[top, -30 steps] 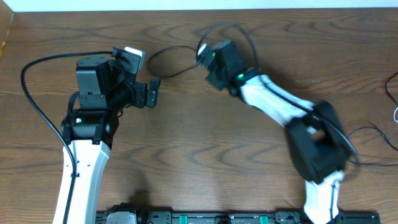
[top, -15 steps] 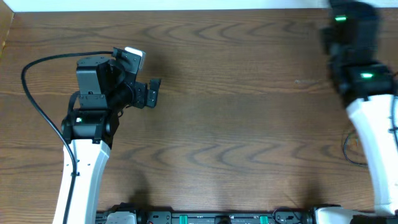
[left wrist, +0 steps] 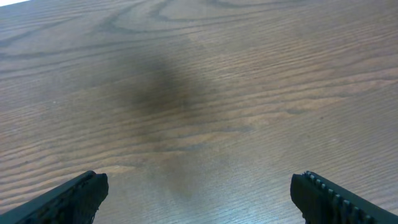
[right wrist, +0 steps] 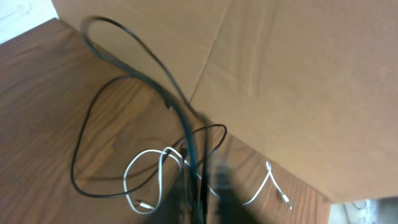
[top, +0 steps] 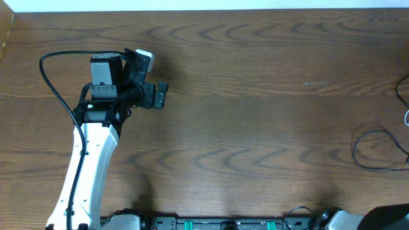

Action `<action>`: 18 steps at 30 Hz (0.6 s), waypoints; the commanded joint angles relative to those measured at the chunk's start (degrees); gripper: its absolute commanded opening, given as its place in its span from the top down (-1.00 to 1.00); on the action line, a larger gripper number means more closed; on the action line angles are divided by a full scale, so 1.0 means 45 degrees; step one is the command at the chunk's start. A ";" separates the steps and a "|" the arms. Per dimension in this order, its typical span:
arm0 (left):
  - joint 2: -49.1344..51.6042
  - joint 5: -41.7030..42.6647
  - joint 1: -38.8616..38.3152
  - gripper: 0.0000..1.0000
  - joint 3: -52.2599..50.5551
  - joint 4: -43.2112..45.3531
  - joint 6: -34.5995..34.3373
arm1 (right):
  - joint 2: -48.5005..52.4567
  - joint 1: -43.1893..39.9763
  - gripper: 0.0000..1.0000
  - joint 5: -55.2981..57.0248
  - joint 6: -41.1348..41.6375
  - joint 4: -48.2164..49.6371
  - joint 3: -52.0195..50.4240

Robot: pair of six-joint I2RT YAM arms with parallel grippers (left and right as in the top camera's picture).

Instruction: Untangle cables

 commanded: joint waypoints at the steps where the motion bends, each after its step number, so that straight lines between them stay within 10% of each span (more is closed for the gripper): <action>1: 0.0073 0.0165 -0.0005 -0.99 0.0078 -0.0024 -0.0078 | 0.0495 -0.1054 -0.86 -0.3264 0.0039 0.0097 0.0024; 18: 0.0073 0.0155 -0.0005 -0.99 0.0078 0.0068 -0.0170 | 0.2817 -0.0539 -0.98 -0.8986 -0.0578 0.0039 0.0034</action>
